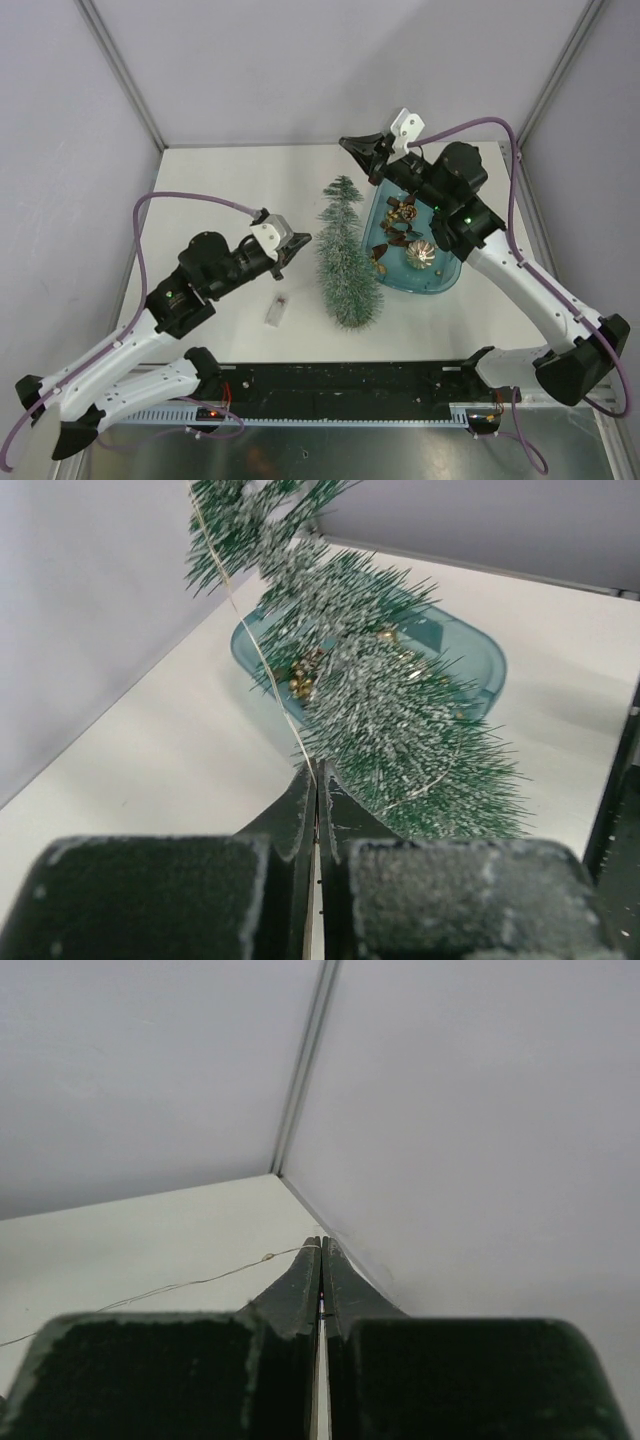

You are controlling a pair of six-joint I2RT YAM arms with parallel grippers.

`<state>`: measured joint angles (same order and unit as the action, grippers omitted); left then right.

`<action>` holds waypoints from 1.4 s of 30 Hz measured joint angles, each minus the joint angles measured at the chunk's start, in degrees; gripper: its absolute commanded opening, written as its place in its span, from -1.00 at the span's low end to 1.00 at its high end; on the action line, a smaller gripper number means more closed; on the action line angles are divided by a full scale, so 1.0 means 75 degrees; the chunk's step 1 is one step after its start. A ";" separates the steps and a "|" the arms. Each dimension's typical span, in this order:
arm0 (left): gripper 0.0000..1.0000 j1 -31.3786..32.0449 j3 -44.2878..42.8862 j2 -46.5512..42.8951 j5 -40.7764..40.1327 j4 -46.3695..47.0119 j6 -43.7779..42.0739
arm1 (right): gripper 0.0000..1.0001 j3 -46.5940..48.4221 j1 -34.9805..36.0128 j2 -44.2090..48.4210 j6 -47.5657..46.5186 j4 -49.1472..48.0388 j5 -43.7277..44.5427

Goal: Decorate the small christmas tree

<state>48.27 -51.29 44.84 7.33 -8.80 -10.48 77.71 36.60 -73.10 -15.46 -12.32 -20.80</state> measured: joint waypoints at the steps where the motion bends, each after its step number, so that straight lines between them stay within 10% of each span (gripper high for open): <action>1: -1.00 -0.0003 0.0087 0.0000 -0.0163 0.0055 0.0003 | -1.00 0.0000 -0.0087 -0.0079 0.0038 -0.0017 -0.0009; 4: -0.92 -0.0012 0.0289 0.0006 -0.0522 0.0251 0.0023 | -1.00 0.0000 -0.0318 -0.0268 0.0146 -0.0012 -0.0119; 8: -0.16 -0.0012 0.0425 0.0038 -0.0705 0.0498 0.0047 | -1.00 0.0000 -0.0618 -0.0417 0.0271 -0.0052 -0.0224; 12: 0.11 -0.0012 0.0545 0.0166 -0.0676 0.0542 0.0122 | -1.00 0.0000 -0.0935 -0.0533 0.0338 -0.0111 -0.0227; 30: 0.70 -0.0012 0.0574 0.0297 0.0764 0.0629 0.0128 | -1.00 -0.0965 -0.1253 -0.1029 0.0854 -0.0178 -0.0315; 42: 0.53 -0.0012 0.0796 0.0224 0.2113 0.0714 0.0128 | -1.00 -0.3430 -0.1521 -0.0184 0.1093 0.0152 0.1189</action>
<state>48.18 -45.32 46.52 23.18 -3.44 -9.52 51.99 25.19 -74.48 -7.27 -11.18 -11.88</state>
